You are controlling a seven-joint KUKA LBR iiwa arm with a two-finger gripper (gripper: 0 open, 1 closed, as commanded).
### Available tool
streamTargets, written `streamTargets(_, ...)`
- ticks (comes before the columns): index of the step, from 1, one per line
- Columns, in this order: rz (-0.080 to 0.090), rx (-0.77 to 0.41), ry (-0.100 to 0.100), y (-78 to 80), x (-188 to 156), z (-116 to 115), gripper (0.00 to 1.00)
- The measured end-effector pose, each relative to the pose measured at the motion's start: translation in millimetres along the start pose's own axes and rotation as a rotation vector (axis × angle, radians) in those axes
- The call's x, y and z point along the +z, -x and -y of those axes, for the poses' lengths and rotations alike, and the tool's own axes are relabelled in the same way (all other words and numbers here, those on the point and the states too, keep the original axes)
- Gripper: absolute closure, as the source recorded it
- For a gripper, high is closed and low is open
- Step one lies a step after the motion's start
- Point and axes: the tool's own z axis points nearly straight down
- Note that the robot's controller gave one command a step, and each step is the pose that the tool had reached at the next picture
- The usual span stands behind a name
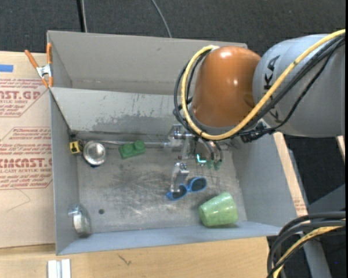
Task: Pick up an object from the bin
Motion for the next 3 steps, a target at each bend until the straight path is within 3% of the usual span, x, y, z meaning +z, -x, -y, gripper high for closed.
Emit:
streamTargets(1,0.017,-0.106,0.002,5.8,129,62,0.0)
streamTargets(2,0.01,-0.11,0.0,5.4,125,62,1.0)
streamTargets(3,0.016,-0.082,-0.001,13.5,-19,54,1.0)
